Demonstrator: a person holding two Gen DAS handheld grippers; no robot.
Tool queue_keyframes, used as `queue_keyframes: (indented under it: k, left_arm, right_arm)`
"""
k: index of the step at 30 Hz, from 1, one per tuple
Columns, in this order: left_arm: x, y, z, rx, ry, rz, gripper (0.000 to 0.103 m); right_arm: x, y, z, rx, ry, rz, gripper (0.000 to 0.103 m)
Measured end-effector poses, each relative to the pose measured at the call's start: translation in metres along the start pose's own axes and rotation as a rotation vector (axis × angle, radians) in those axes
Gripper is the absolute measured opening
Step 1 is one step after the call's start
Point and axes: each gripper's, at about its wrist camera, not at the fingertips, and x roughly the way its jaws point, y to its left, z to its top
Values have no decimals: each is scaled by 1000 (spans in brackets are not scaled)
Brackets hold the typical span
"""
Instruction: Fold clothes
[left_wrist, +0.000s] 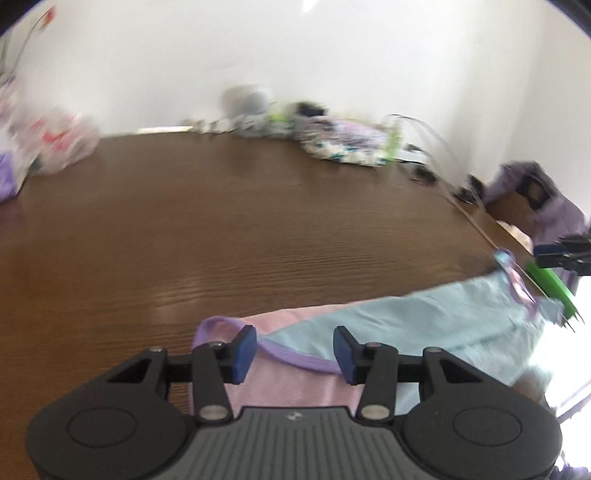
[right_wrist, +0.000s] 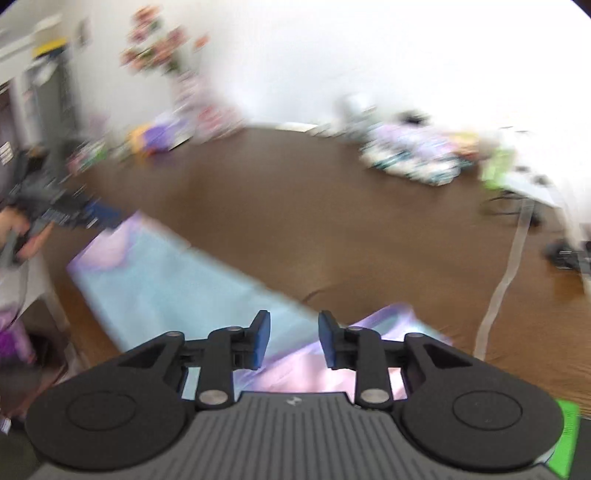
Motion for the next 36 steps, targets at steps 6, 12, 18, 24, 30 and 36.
queue_keyframes:
  k: [6, 12, 18, 24, 30, 36]
  left_arm:
    - [16, 6, 1, -47, 25, 6, 30]
    - [24, 17, 2, -101, 37, 44, 3]
    - [21, 34, 5, -207, -49, 36, 1]
    - [32, 36, 10, -237, -72, 59, 0]
    - [40, 45, 14, -308, -69, 73, 1]
    - [33, 45, 15, -313, -63, 101, 11]
  right_arm:
    - [10, -17, 13, 79, -50, -73, 38]
    - [45, 33, 6, -51, -34, 60, 44]
    - [72, 83, 4, -197, -19, 112, 45]
    - [89, 113, 3, -252, -24, 123, 44]
    - [105, 126, 2, -239, 23, 135, 42]
    - [85, 112, 5, -180, -23, 96, 43]
